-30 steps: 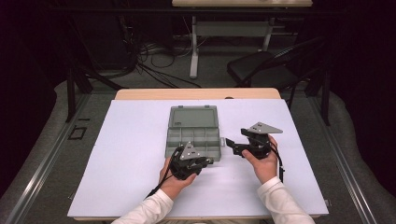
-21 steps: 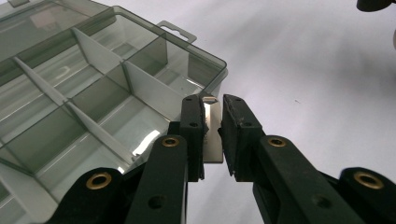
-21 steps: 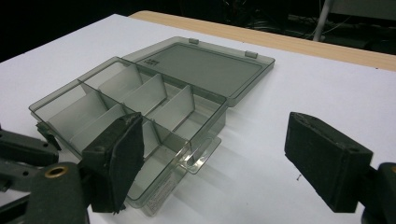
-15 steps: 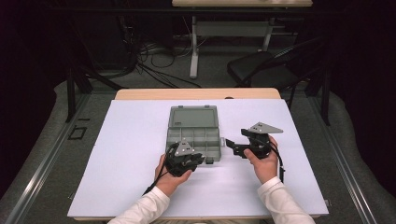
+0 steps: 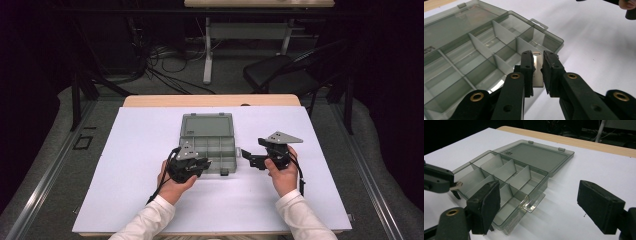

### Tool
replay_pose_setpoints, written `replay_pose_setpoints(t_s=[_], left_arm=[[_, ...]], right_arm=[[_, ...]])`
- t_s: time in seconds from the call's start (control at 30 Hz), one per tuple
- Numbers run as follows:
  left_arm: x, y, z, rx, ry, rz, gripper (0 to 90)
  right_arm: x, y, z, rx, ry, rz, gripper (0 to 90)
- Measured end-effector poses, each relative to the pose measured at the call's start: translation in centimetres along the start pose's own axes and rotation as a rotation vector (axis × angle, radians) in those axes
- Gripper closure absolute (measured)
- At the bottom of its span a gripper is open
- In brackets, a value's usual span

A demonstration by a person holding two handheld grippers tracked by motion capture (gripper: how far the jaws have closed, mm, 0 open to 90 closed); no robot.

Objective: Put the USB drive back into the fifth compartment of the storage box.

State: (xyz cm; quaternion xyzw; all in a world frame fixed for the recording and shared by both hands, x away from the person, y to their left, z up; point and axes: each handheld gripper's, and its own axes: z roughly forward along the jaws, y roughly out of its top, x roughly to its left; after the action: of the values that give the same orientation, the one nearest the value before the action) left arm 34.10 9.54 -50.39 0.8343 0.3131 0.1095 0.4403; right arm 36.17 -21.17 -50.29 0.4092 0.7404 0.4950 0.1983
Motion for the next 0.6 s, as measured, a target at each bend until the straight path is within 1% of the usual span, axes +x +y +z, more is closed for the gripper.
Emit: replay_pose_setpoints(t_s=[0.2,0.23,0.33,0.47,0.6], left_arm=[[1.2,-0.1,-1.3,-0.025,0.039,-0.022,79.0],[1.4,-0.1,-1.4,-0.029,0.044,-0.025,78.9],[1.8,-0.3,-1.9,-0.032,0.058,-0.034,79.0],[2.3,-0.6,-2.4,-0.029,0.076,-0.043,79.0],[2.9,-1.0,-2.8,-0.026,0.091,-0.054,78.9]], right_arm=[[-0.1,0.0,-0.1,-0.009,-0.003,0.010,18.3],[-0.1,0.0,-0.1,-0.012,-0.003,0.003,18.3],[0.0,0.0,-0.2,-0.018,0.005,0.007,18.3],[-0.1,0.0,-0.1,-0.011,0.004,0.006,18.3],[-0.2,0.0,-0.1,-0.016,0.003,0.012,18.3]])
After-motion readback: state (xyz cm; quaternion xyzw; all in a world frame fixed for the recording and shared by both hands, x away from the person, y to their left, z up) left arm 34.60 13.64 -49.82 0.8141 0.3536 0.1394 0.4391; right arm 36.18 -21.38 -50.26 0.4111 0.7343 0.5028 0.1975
